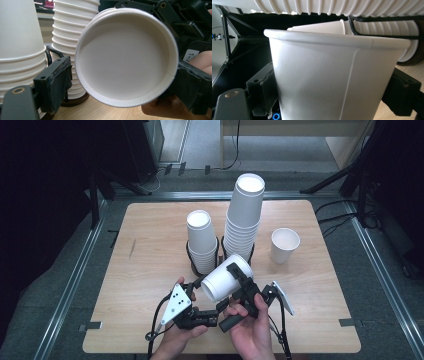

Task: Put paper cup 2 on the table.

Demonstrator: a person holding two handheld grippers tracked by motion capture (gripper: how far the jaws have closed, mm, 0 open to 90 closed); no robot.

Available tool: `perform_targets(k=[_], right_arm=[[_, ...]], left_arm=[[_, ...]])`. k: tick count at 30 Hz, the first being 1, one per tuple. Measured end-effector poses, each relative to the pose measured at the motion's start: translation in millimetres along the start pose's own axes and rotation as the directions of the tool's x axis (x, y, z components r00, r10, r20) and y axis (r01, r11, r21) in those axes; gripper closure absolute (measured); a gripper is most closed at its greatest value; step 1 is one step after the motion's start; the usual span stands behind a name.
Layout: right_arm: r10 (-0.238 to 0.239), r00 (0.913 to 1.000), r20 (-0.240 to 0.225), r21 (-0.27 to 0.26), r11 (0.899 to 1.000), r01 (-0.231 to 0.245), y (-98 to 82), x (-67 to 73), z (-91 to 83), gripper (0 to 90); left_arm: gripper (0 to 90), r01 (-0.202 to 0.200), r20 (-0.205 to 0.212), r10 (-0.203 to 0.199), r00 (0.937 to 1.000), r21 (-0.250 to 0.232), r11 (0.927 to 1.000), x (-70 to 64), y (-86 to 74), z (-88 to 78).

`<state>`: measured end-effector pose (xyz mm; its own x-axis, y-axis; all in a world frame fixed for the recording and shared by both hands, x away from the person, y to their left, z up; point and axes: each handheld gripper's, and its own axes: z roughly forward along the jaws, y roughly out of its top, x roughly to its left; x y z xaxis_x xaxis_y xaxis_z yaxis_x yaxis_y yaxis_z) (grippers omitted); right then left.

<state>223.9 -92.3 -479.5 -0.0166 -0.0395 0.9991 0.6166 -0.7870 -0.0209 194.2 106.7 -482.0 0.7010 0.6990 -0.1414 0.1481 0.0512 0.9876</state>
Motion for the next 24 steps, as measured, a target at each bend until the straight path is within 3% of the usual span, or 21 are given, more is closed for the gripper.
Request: perform_targets(k=[7,24], right_arm=[[-0.023,0.9997,0.003,-0.034,0.999,0.023,3.9,0.1,0.0,13.5],[-0.068,0.9977,-0.001,-0.105,0.992,0.068,22.1,5.1,-6.7,13.6]], left_arm=[[3.0,0.0,-0.015,0.0,0.9999,0.018,0.9998,1.0,0.9,0.1],[2.8,-0.003,-0.022,0.003,0.9998,0.028,0.9996,3.7,0.4,-0.3]])
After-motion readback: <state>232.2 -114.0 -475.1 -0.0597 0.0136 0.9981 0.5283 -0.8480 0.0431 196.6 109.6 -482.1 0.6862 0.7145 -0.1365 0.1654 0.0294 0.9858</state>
